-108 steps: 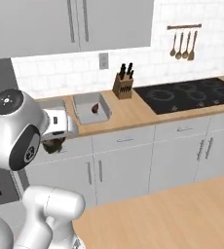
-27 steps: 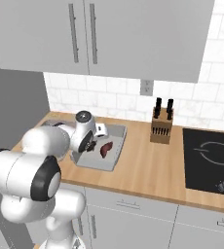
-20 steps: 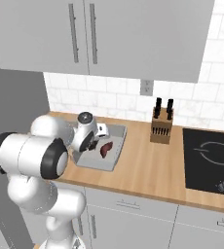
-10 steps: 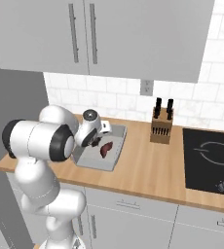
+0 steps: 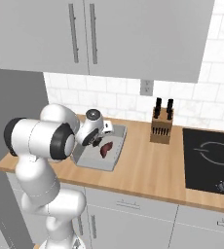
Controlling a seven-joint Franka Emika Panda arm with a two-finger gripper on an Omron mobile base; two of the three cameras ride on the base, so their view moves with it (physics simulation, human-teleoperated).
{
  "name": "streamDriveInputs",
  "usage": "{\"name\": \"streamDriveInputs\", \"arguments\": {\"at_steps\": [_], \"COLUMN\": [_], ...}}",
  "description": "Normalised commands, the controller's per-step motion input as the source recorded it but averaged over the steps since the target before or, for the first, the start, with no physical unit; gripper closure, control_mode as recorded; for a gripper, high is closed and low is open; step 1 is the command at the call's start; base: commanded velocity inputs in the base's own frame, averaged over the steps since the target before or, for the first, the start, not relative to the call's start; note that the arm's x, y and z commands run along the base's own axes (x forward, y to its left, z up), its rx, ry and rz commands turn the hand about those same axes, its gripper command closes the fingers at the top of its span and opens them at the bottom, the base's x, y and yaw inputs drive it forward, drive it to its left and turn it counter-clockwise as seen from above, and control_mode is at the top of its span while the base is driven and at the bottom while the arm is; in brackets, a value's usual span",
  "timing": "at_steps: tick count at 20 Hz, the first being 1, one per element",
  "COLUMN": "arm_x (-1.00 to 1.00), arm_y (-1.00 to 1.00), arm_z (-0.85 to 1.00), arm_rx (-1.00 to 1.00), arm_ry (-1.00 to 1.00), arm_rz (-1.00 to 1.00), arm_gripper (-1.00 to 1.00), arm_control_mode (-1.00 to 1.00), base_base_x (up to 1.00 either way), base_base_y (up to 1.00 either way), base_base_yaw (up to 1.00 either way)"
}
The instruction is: Place one potato and one steak in each tupperware on the nearby counter, to pack two identical lunches.
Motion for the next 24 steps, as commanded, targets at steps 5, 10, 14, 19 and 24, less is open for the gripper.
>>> {"name": "streamDriveInputs", "arguments": {"at_steps": [5, 10, 14, 19, 24], "arm_x": [0.00, -0.10, -0.11, -0.40, -0.95], "arm_y": [0.00, 0.00, 0.10, 0.01, 0.00], "arm_z": [0.00, 0.15, 0.59, 0.68, 0.42], "arm_rx": [0.00, 0.00, 0.00, 0.00, 0.00], "arm_ry": [0.00, 0.00, -0.05, 0.00, 0.09], "arm_rz": [0.00, 0.00, 0.00, 0.00, 0.00], "arm_gripper": [-1.00, -1.00, -1.00, -1.00, -1.00], "arm_control_mode": [-1.00, -1.00, -1.00, -1.00, -1.00], "base_base_x": [0.00, 0.00, 0.00, 0.00, 0.00], "base_base_y": [0.00, 0.00, 0.00, 0.00, 0.00], "base_base_yaw": [0.00, 0.00, 0.00, 0.00, 0.00]}}
